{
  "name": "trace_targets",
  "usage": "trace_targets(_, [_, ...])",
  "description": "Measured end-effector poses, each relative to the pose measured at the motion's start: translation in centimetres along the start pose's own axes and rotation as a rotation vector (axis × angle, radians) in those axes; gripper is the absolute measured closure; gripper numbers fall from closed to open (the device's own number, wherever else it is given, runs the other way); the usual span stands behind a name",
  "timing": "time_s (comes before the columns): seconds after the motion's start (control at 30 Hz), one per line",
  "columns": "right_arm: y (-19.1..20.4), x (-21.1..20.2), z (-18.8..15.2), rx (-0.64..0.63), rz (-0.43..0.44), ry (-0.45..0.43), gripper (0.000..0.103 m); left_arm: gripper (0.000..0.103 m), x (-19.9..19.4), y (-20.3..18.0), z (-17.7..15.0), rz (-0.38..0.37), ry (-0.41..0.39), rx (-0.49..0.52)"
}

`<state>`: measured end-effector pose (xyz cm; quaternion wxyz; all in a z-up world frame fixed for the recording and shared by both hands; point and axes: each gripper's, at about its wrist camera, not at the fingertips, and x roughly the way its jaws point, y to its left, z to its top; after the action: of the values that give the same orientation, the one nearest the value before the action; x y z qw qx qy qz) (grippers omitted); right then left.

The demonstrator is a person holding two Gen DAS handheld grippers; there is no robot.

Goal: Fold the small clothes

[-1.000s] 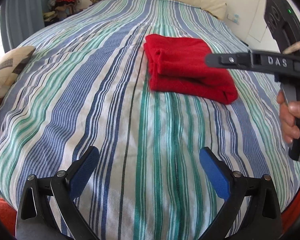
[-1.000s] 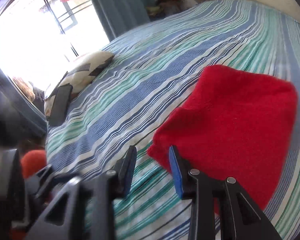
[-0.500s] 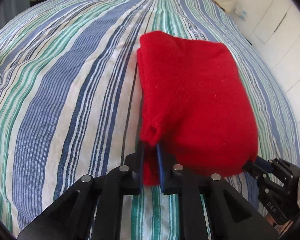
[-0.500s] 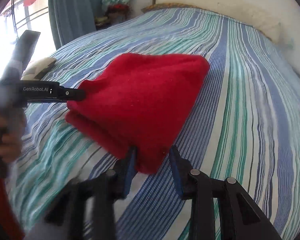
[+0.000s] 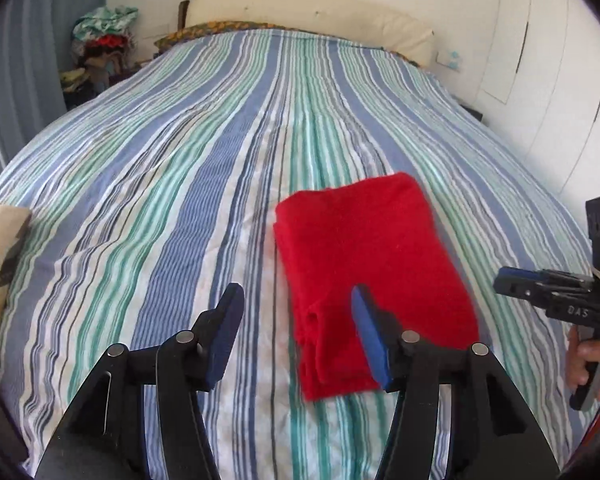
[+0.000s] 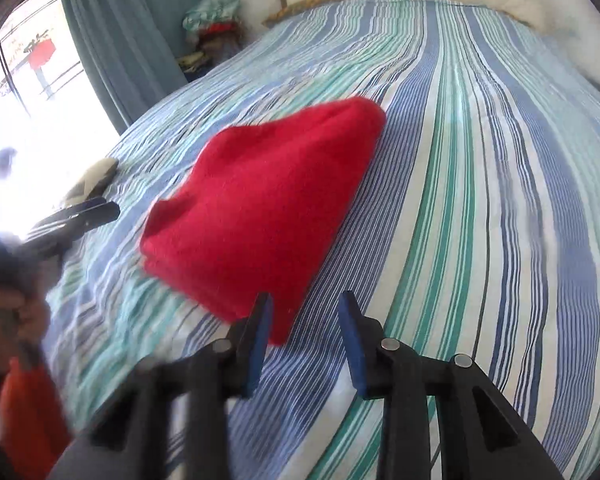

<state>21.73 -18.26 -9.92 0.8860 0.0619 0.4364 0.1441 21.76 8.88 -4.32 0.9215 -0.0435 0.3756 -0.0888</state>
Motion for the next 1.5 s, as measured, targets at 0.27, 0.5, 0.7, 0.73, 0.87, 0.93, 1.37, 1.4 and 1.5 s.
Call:
trace_targets(0.27, [-3.9, 11.6, 14.5, 0.168, 0.117, 0.044, 0.069, 0.093, 9.7, -3.0, -4.1, -0.027, 0.197, 0.139])
trace_targets(0.5, [-5.5, 14.8, 16.2, 0.236, -0.001, -0.009, 0.074, 0.063, 5.1, -1.1, -3.7, -0.077, 0.126, 0.055])
trace_targets(0.7, [1.8, 5.0, 8.8, 0.002, 0.065, -0.104, 0.073, 0.057, 5.8, -1.5, -5.0, -0.017, 0.167, 0.037])
trace_targets(0.73, [2.7, 4.8, 6.8, -0.018, 0.082, -0.067, 0.073, 0.060, 6.3, -1.2, -5.6, -0.014, 0.210, 0.019])
trace_targets(0.87, [5.6, 5.6, -0.8, -0.105, -0.058, 0.063, 0.073, 0.039, 1.6, -1.6, -7.3, 0.024, 0.180, -0.005])
trace_targets(0.93, [6.7, 3.5, -2.4, -0.071, -0.096, 0.071, 0.064, 0.014, -1.1, -2.0, -8.4, 0.058, 0.139, -0.031])
trace_targets(1.37, [9.4, -4.9, -8.4, -0.025, -0.391, 0.081, 0.031, 0.011, -1.8, -4.7, -13.8, 0.105, 0.215, -0.027])
trace_targets(1.4, [9.0, -5.3, -8.7, -0.023, -0.404, 0.082, 0.031, 0.011, -1.8, -4.7, -13.8, 0.104, 0.215, -0.031])
trace_targets(1.5, [8.6, -6.3, -9.3, -0.027, -0.445, 0.084, 0.031, 0.011, -2.2, -5.0, -14.1, 0.103, 0.218, -0.033])
